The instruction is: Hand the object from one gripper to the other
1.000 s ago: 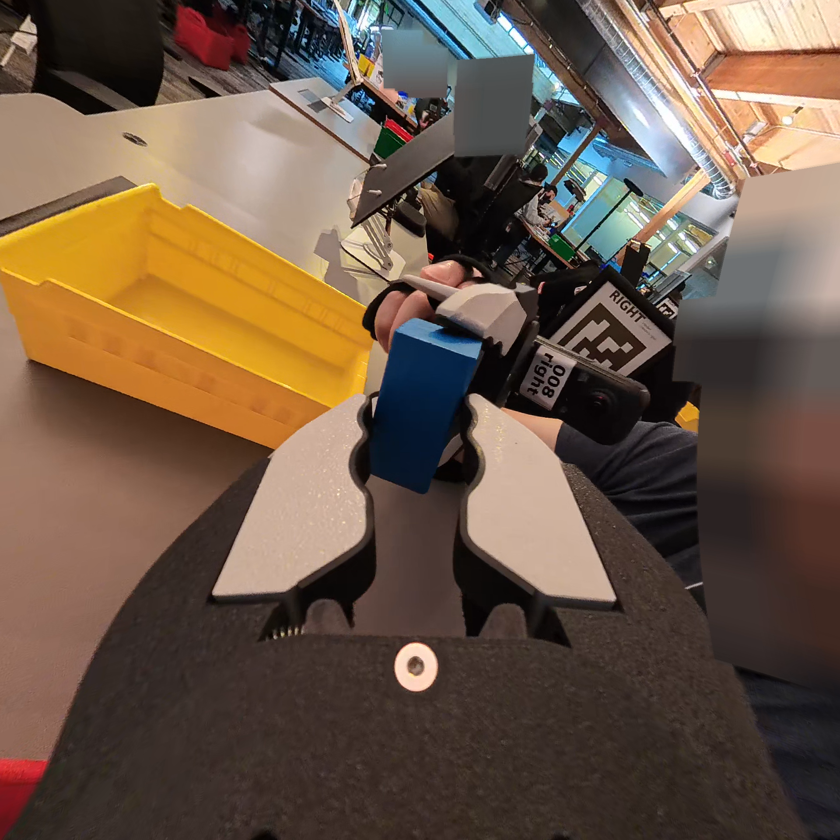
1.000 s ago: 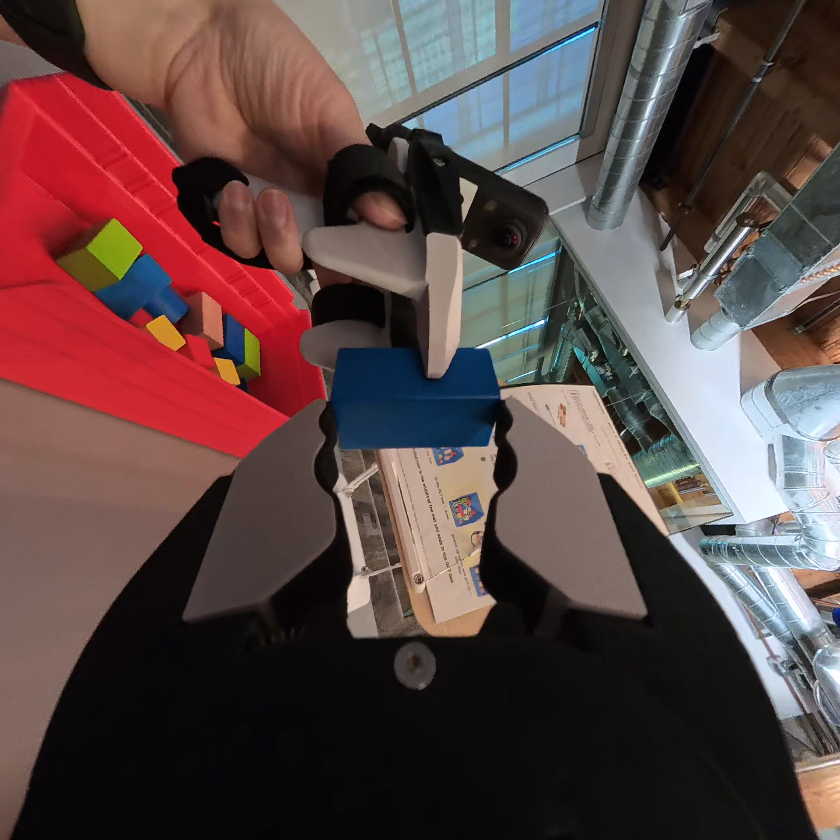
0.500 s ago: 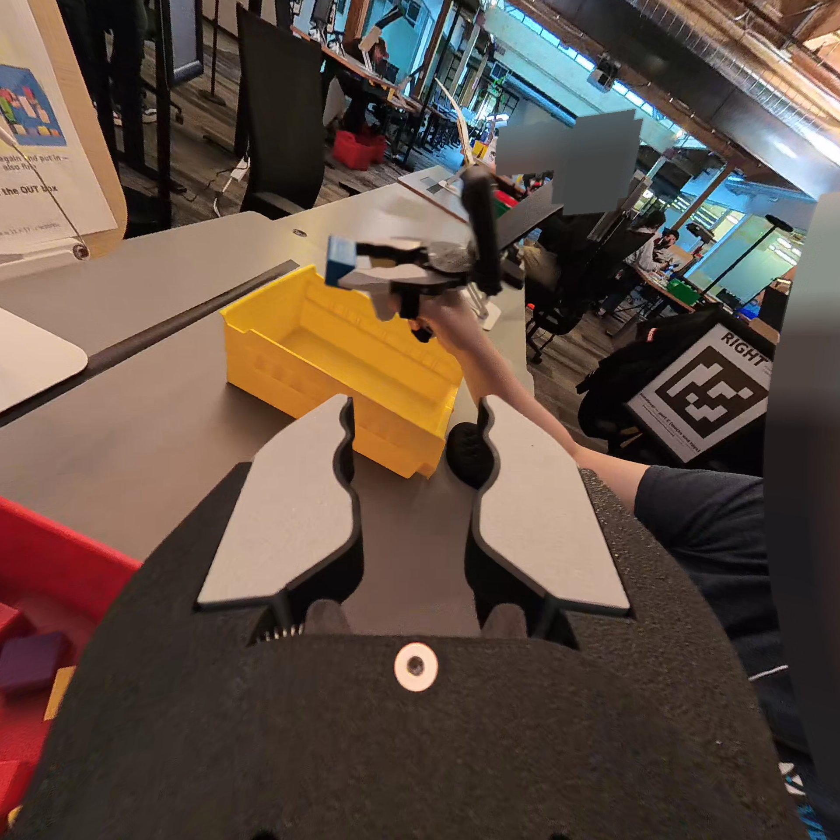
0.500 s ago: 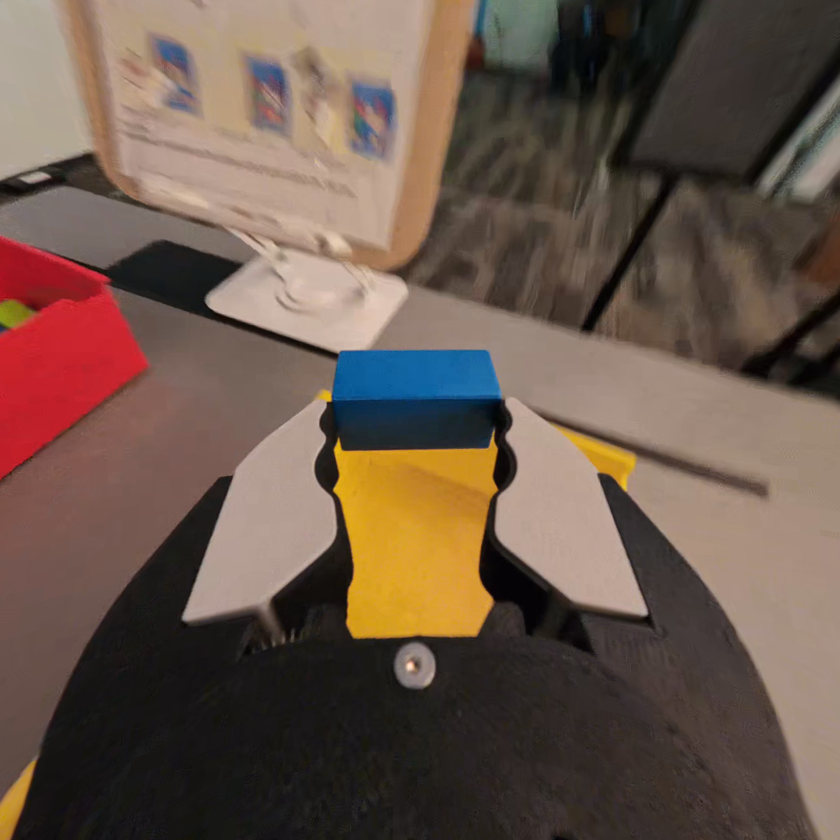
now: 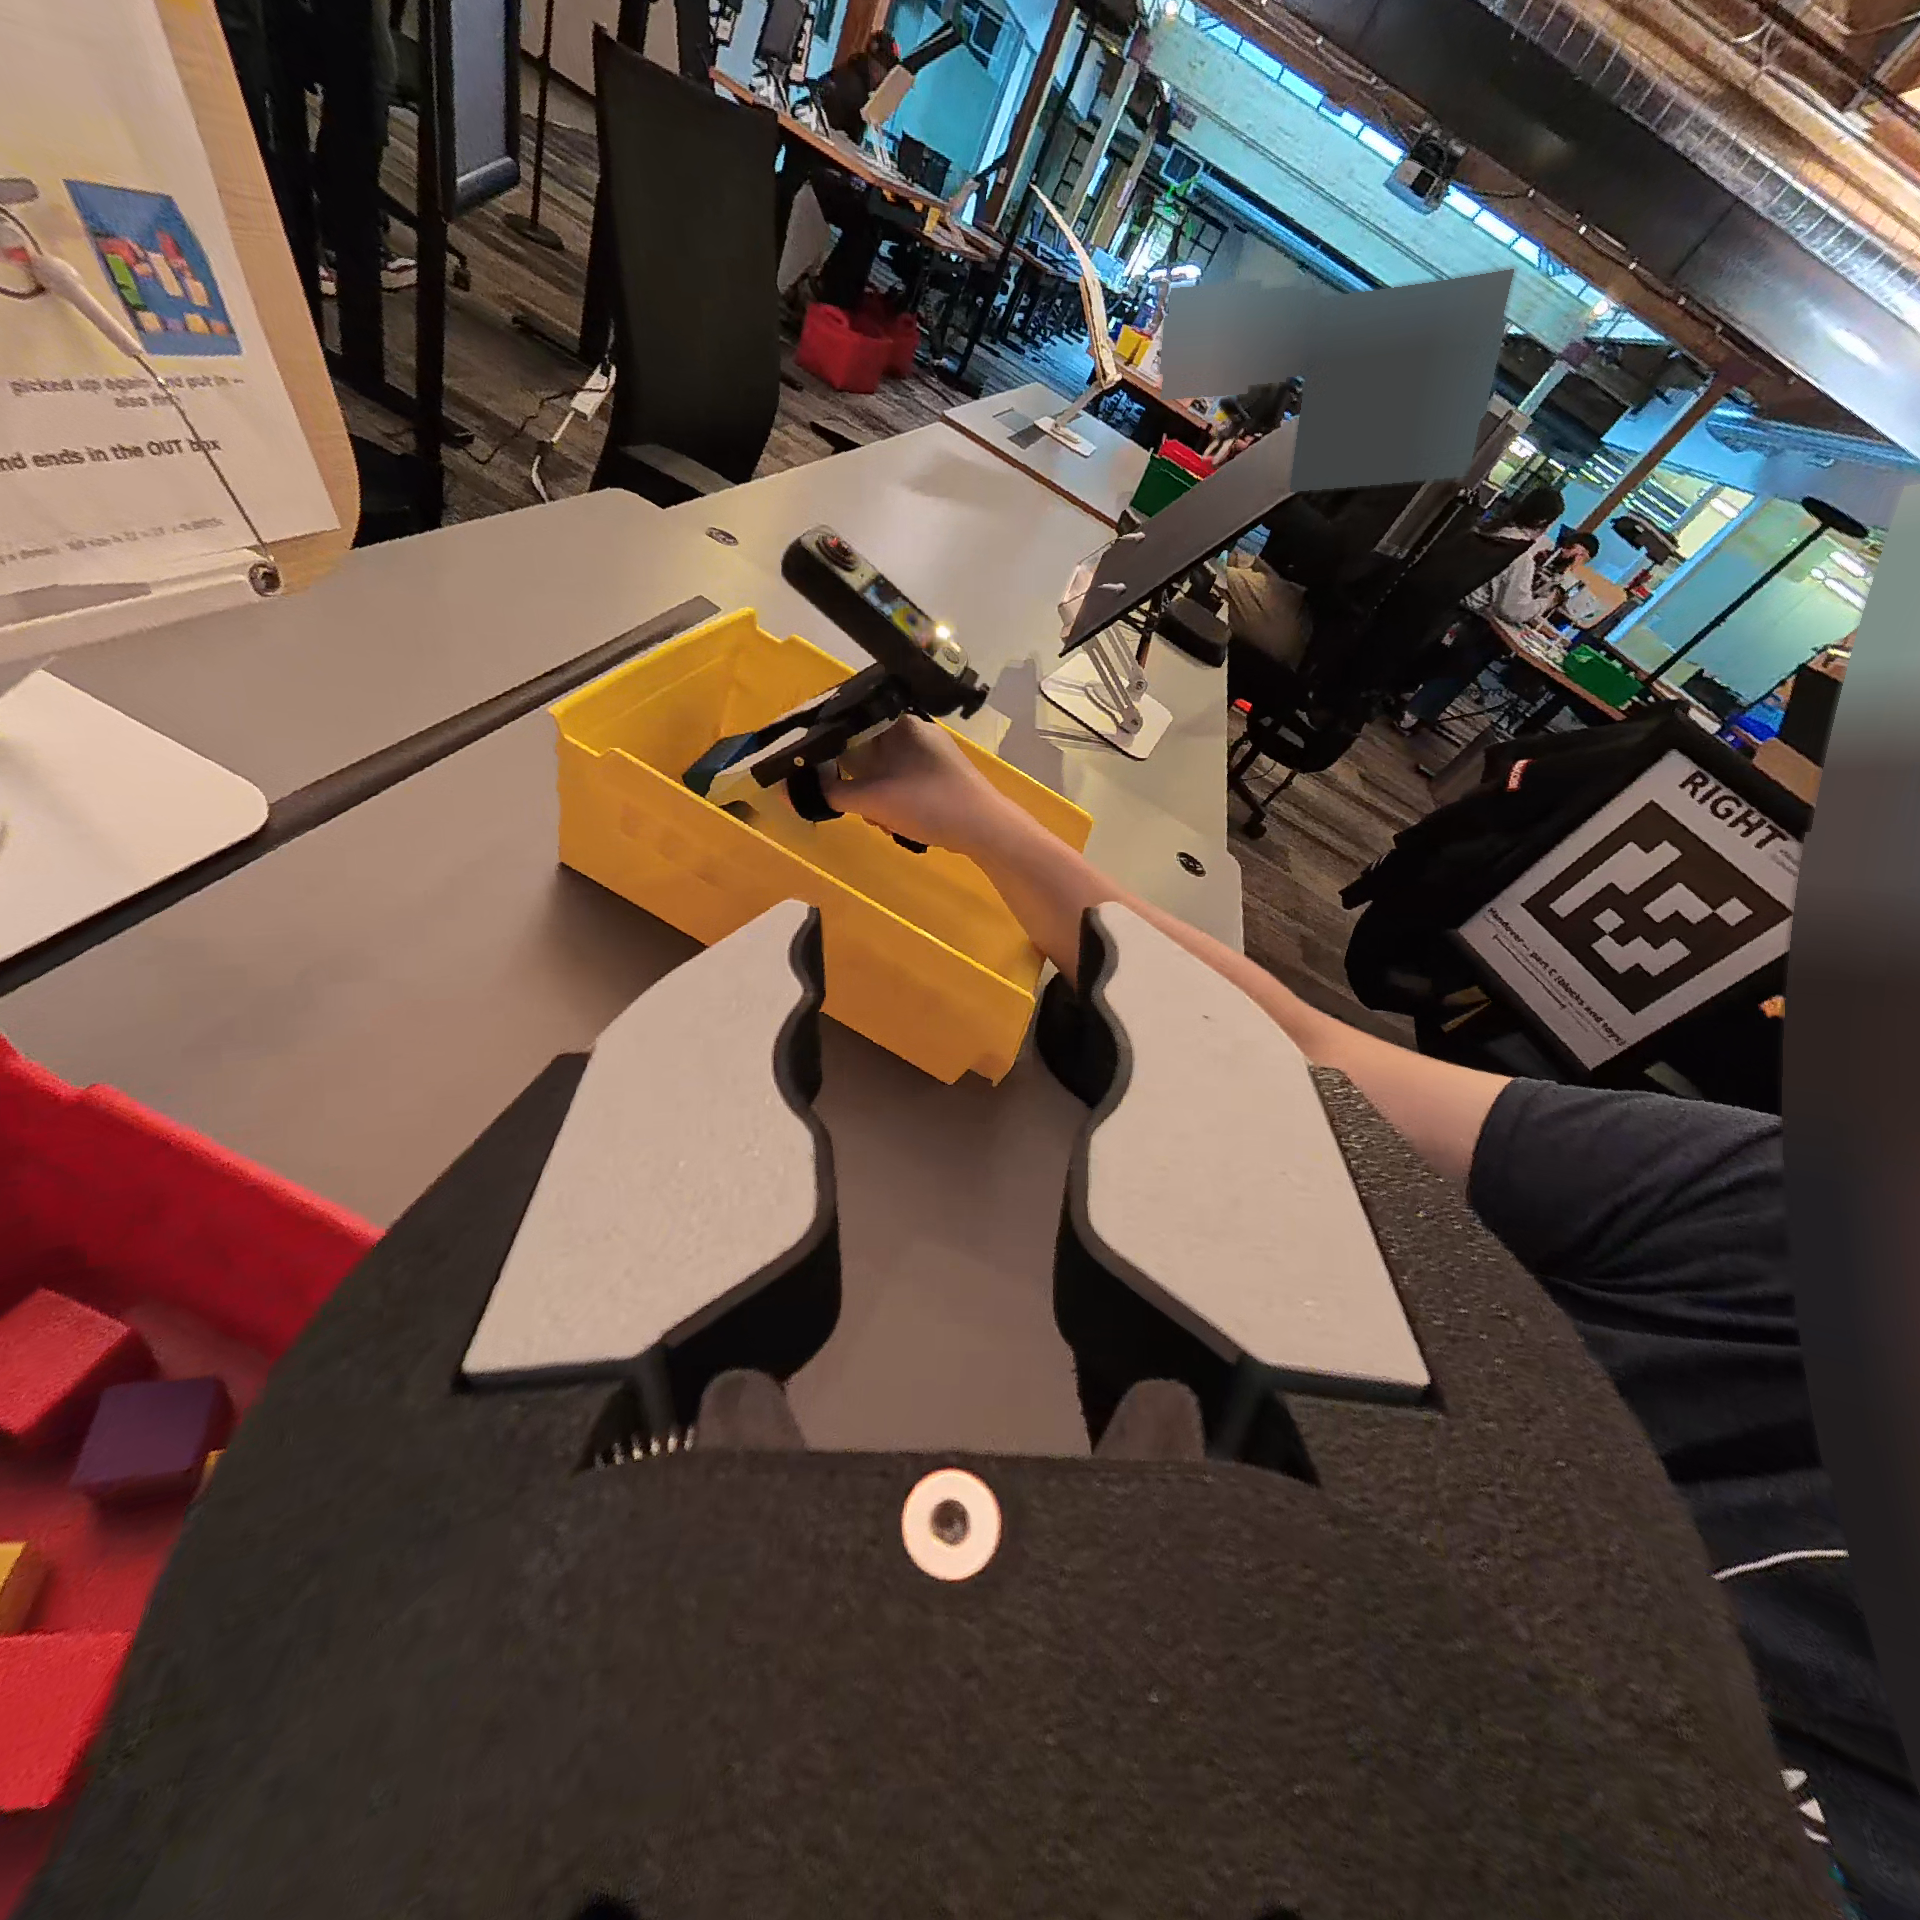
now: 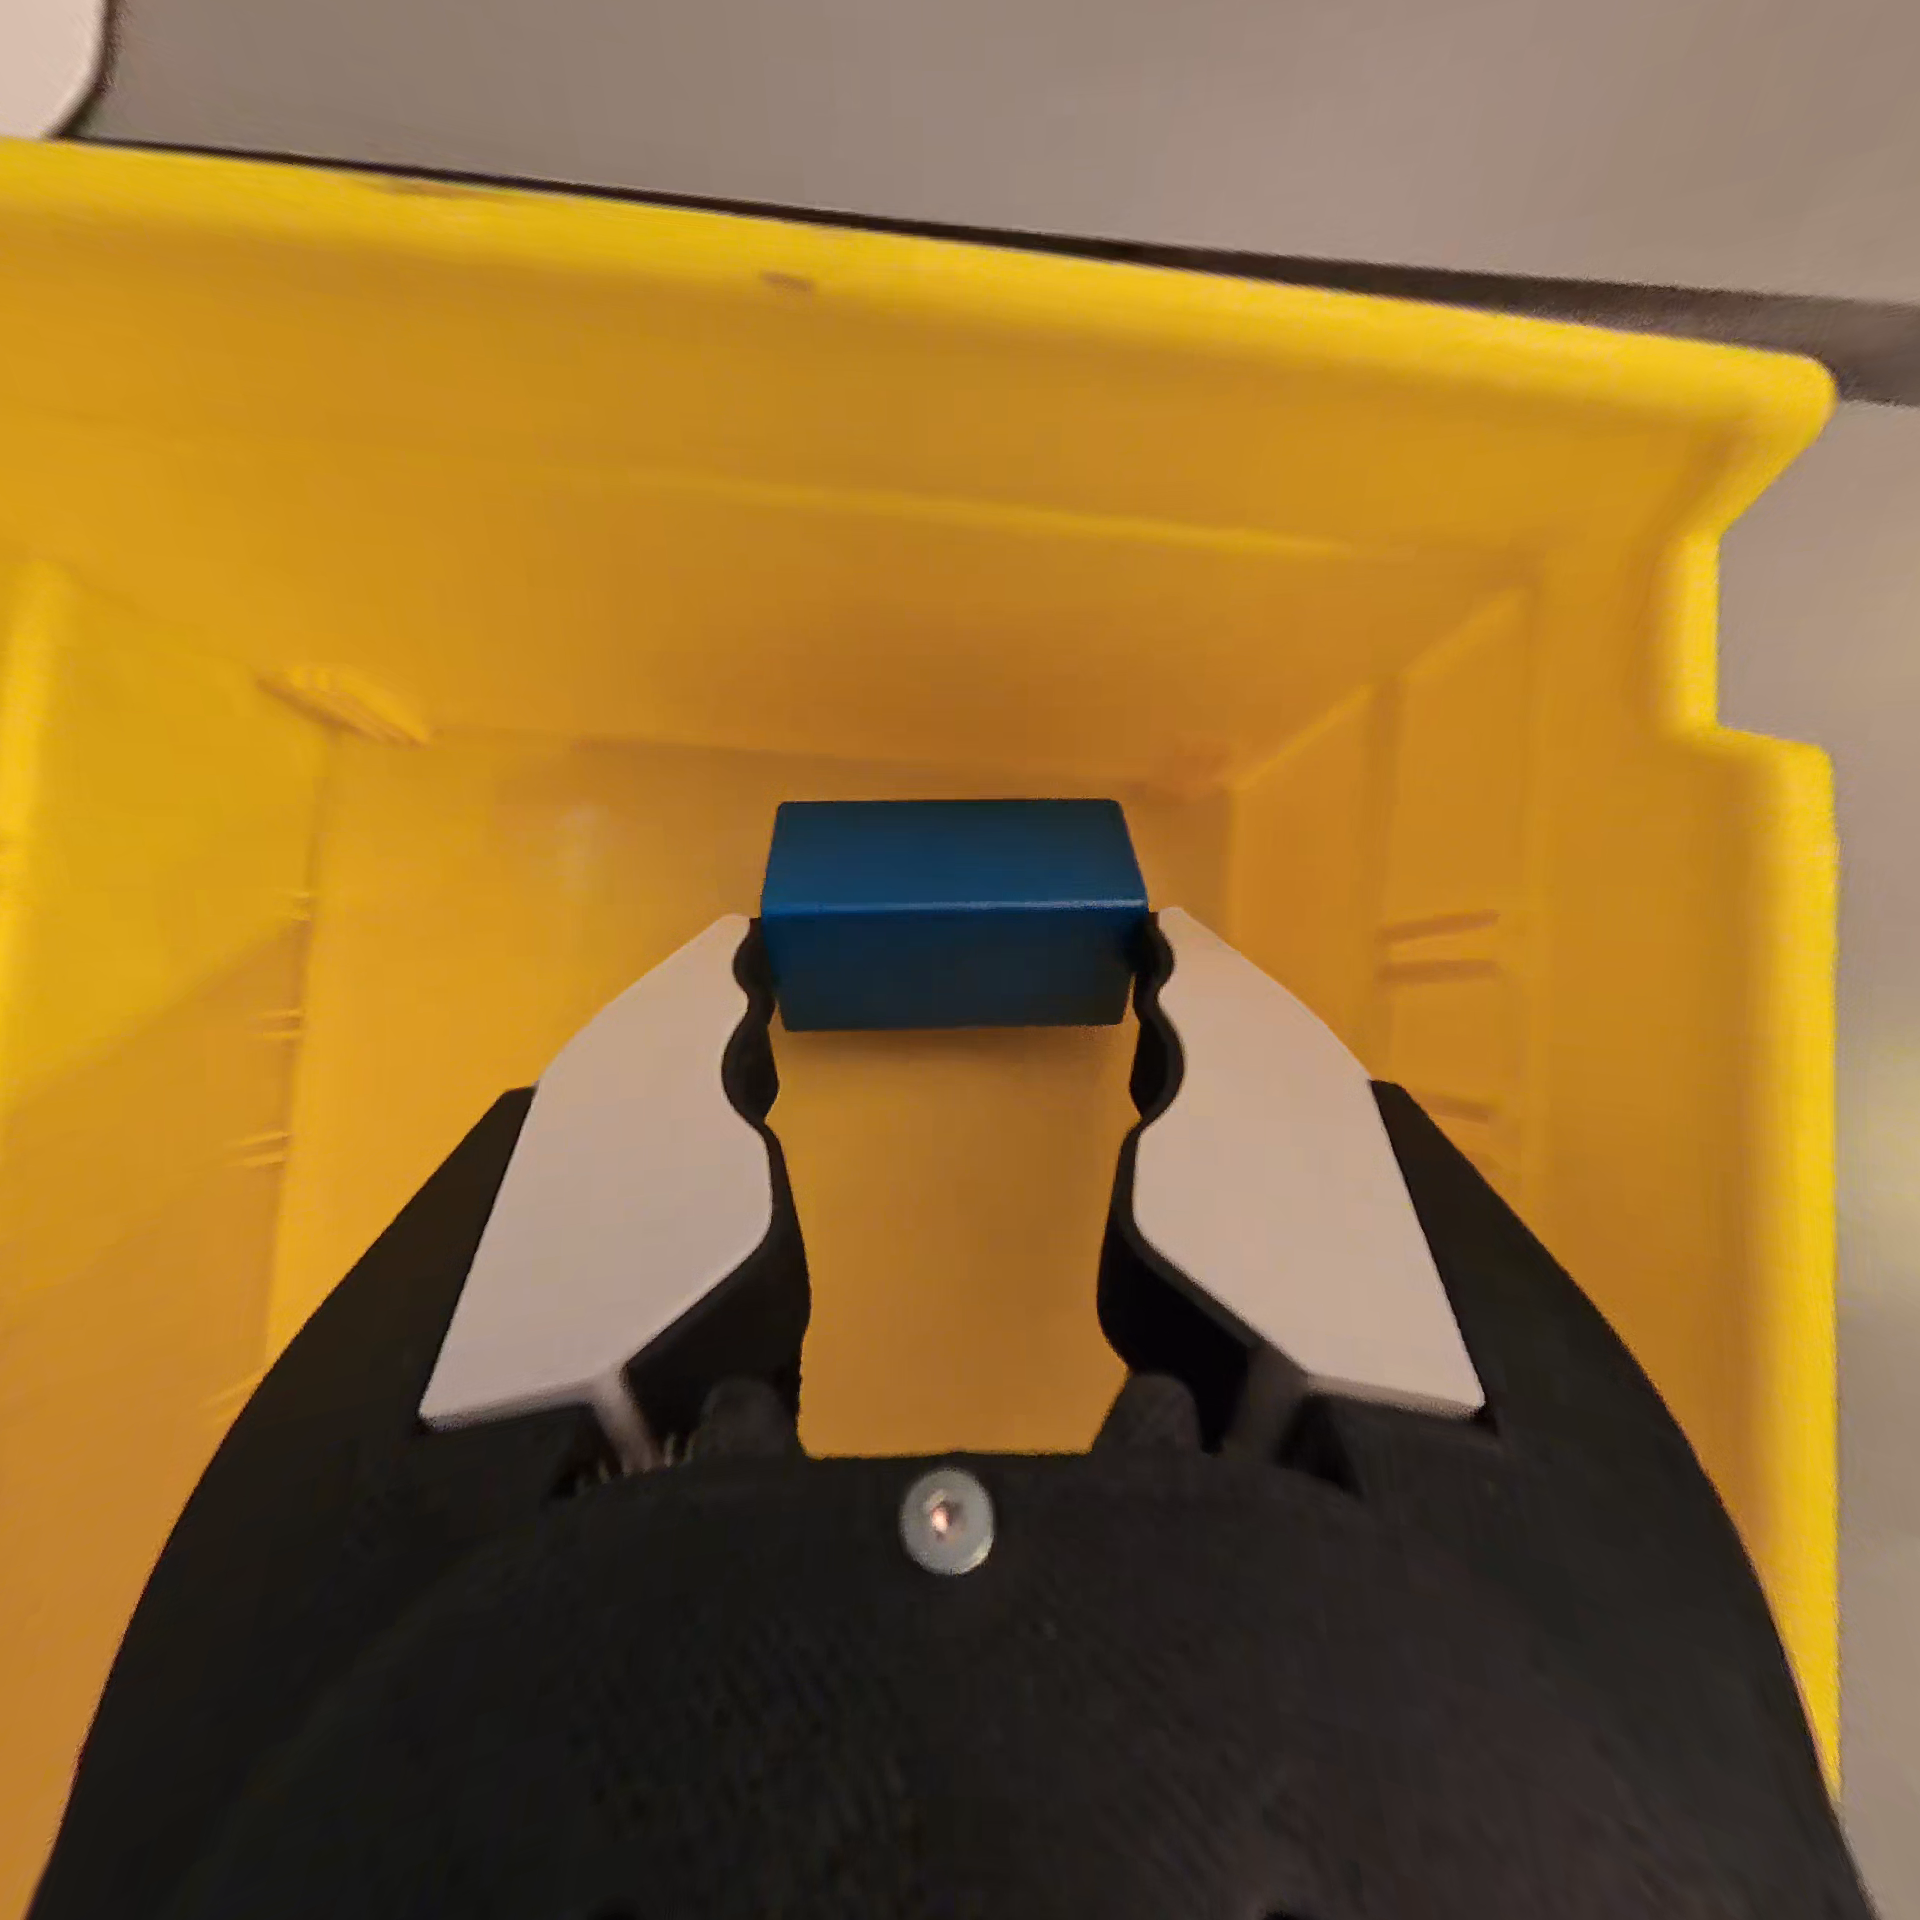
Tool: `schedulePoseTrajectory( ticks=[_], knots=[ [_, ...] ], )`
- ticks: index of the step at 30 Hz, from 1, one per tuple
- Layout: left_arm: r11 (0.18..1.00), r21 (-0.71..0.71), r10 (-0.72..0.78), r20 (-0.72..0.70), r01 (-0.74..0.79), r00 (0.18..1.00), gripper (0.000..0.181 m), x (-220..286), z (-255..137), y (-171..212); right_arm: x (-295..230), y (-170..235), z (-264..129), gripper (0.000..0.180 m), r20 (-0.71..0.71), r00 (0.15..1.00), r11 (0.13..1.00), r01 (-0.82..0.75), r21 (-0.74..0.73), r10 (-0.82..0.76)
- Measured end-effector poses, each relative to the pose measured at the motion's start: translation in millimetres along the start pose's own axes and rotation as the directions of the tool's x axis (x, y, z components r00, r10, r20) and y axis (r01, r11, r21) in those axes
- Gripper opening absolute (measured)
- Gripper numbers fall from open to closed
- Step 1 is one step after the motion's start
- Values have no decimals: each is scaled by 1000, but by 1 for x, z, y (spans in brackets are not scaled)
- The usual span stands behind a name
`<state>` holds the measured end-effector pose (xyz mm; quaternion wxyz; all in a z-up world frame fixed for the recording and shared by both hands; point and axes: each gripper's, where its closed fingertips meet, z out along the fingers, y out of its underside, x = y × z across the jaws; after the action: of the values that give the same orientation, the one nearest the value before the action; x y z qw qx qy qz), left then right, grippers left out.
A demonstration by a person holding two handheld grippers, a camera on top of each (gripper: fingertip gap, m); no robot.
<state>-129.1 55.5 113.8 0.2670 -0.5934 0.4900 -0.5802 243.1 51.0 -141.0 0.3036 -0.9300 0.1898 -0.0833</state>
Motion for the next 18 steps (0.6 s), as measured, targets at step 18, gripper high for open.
schedulePoseTrajectory(
  ticks=[18],
  knots=[
    [993,-112,33,0,-33,999,44,10,29,21,12,11,7,68,-47,998,998,-32,-58,29]
  ],
)
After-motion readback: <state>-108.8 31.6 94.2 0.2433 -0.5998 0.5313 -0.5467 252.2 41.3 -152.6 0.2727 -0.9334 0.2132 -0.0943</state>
